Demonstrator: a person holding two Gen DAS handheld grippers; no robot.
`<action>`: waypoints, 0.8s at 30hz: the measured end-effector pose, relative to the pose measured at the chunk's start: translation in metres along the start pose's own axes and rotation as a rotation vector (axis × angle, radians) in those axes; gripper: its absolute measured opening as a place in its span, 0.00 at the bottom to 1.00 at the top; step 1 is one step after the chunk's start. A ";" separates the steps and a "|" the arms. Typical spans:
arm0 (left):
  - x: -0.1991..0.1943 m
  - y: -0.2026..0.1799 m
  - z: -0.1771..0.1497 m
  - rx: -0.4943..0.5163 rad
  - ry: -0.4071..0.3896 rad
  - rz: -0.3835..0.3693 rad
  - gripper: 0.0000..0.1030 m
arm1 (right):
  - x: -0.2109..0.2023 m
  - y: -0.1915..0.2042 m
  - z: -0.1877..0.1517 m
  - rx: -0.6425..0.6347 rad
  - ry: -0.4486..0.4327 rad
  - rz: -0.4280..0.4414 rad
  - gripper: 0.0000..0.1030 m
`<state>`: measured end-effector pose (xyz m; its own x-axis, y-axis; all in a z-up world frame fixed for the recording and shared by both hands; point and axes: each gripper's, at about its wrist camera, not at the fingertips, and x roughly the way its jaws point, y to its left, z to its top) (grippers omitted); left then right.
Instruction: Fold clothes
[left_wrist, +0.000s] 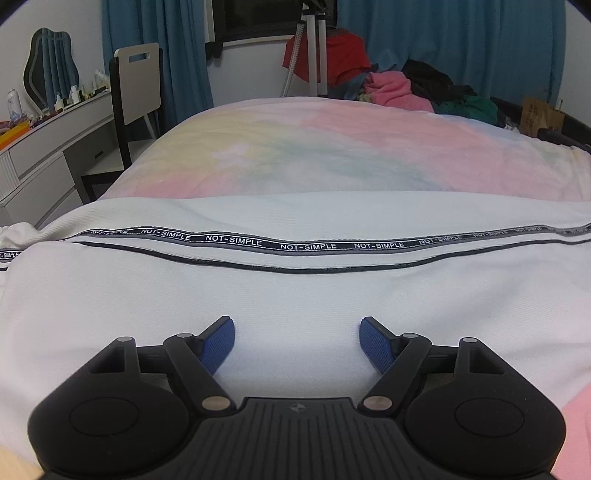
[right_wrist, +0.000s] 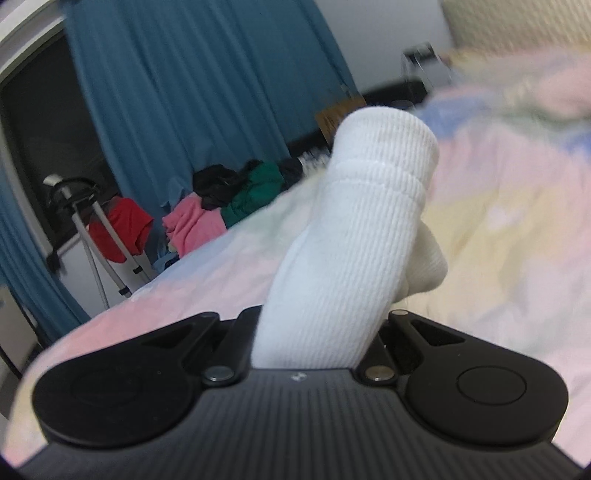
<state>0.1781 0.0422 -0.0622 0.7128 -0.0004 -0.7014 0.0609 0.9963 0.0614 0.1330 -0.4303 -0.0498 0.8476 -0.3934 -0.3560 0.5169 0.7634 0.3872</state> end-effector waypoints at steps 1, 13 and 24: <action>0.000 0.001 0.001 -0.001 0.000 -0.004 0.75 | -0.004 0.007 0.000 -0.041 -0.019 -0.003 0.11; -0.034 0.022 0.019 -0.018 -0.106 -0.019 0.75 | -0.081 0.133 -0.031 -0.576 -0.274 0.125 0.11; -0.066 0.075 0.023 -0.234 -0.179 -0.052 0.75 | -0.133 0.238 -0.187 -1.037 -0.158 0.449 0.11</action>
<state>0.1516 0.1150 0.0054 0.8258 -0.0460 -0.5620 -0.0479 0.9874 -0.1511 0.1206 -0.1002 -0.0692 0.9746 0.0178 -0.2234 -0.1221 0.8780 -0.4629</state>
